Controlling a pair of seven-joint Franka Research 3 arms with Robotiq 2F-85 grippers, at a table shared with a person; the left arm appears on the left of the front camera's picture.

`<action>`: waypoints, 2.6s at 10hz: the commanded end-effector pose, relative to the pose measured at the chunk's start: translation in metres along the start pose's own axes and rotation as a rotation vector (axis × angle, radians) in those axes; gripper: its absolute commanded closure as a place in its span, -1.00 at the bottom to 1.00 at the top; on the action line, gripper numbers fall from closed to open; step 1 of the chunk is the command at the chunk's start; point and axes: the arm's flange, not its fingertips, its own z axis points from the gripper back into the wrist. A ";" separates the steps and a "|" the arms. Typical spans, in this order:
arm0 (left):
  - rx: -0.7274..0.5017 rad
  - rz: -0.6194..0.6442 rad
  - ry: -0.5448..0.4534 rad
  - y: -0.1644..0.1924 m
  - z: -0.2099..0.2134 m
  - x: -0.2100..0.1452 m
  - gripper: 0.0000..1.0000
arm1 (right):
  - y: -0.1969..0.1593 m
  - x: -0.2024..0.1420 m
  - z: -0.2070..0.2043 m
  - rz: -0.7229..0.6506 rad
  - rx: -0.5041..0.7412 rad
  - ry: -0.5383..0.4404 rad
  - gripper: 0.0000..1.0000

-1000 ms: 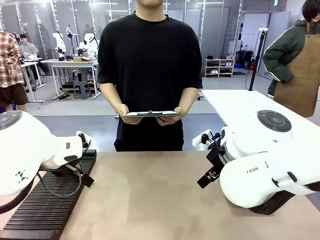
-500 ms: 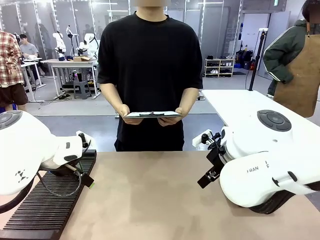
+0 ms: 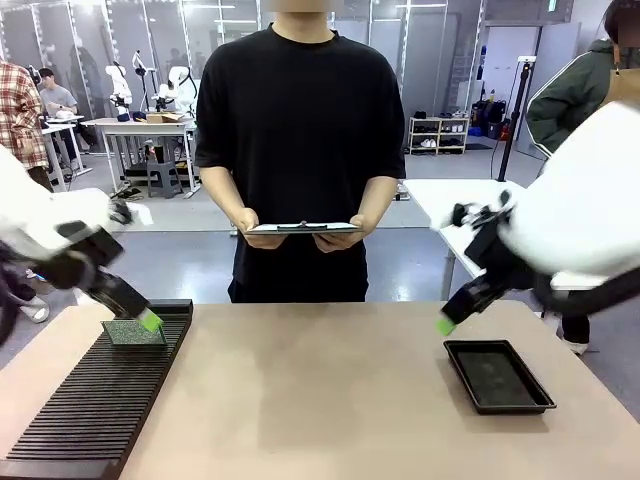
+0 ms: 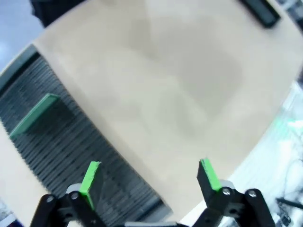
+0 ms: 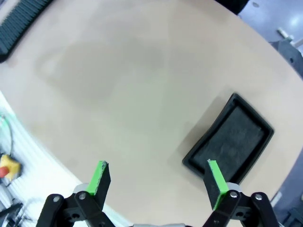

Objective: Inspect the PCB.
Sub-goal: Pick up the Blank PCB and present it to the human.

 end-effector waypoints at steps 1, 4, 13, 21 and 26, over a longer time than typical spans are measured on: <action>-0.180 0.052 0.027 0.016 0.057 -0.017 -1.00 | -0.027 -0.027 0.057 -0.071 0.145 0.002 -1.00; -0.367 0.053 -0.115 0.036 0.118 -0.064 -1.00 | -0.052 -0.088 0.113 -0.147 0.304 -0.166 -1.00; -0.305 0.280 -0.308 0.064 0.170 -0.164 -1.00 | -0.051 -0.173 0.150 -0.276 0.313 -0.408 -1.00; -0.046 0.135 -0.186 0.031 0.199 -0.147 -1.00 | -0.063 -0.171 0.167 -0.300 0.298 -0.376 -1.00; 0.295 -0.768 0.254 0.011 0.164 -0.048 -1.00 | -0.063 -0.171 0.167 -0.300 0.298 -0.376 -1.00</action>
